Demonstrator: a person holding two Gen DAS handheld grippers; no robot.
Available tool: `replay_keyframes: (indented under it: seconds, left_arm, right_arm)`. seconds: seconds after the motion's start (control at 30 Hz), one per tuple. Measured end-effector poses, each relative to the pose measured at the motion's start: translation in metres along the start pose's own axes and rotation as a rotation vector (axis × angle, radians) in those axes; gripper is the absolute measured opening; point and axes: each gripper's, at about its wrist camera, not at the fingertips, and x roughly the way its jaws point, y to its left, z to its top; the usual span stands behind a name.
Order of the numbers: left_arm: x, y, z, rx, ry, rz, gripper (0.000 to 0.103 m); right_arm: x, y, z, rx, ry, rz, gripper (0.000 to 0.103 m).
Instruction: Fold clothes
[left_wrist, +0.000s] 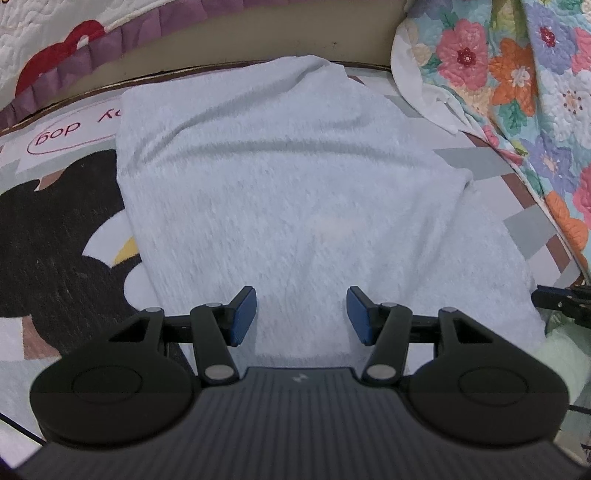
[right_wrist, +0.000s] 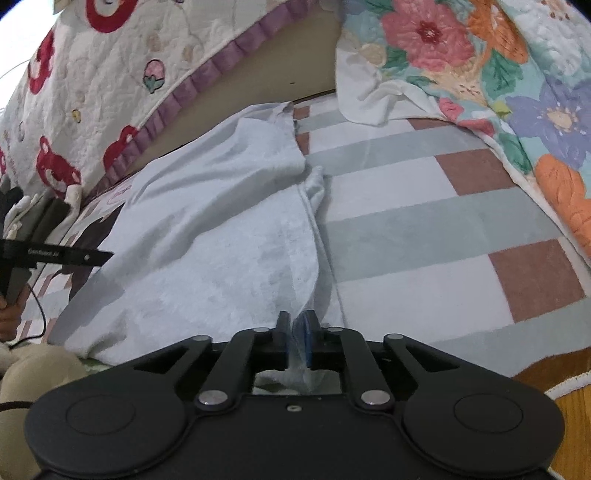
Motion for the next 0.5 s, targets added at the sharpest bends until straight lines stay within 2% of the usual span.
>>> replay_keyframes:
  seconds: [0.03, 0.07, 0.23, 0.27, 0.3, 0.33, 0.37, 0.43, 0.5]
  left_arm:
    - [0.0, 0.0, 0.0, 0.001, 0.002, -0.001, 0.053]
    - [0.001, -0.001, 0.0, 0.002, 0.004, -0.001, 0.053]
    - [0.005, 0.001, -0.001, -0.008, 0.018, 0.002, 0.053]
    - [0.006, 0.001, -0.001, -0.01, 0.021, 0.003, 0.053]
    - [0.006, 0.002, -0.001, -0.012, 0.024, 0.004, 0.053]
    - [0.007, 0.002, 0.0, -0.008, 0.031, 0.003, 0.053]
    - [0.008, 0.001, 0.001, 0.006, 0.044, -0.002, 0.053]
    - [0.007, 0.0, 0.003, 0.091, 0.11, -0.037, 0.053]
    - [0.001, 0.002, 0.004, 0.177, 0.183, -0.068, 0.053]
  right_arm:
    - [0.001, -0.002, 0.0, 0.009, -0.001, -0.001, 0.023]
    - [0.002, -0.003, 0.0, 0.017, -0.001, -0.003, 0.025]
    - [0.009, -0.007, 0.004, 0.026, -0.003, 0.007, 0.026]
    - [0.01, -0.009, 0.005, 0.031, -0.007, 0.024, 0.024]
    - [0.012, -0.011, 0.006, 0.046, -0.008, 0.049, 0.017]
    - [0.013, -0.014, 0.007, 0.061, -0.01, 0.074, 0.003]
    - [0.01, -0.015, 0.009, 0.073, -0.008, 0.094, 0.003]
    - [-0.013, 0.002, 0.022, 0.026, 0.008, 0.044, 0.003]
    - [-0.057, 0.022, 0.04, -0.037, -0.034, 0.058, 0.003]
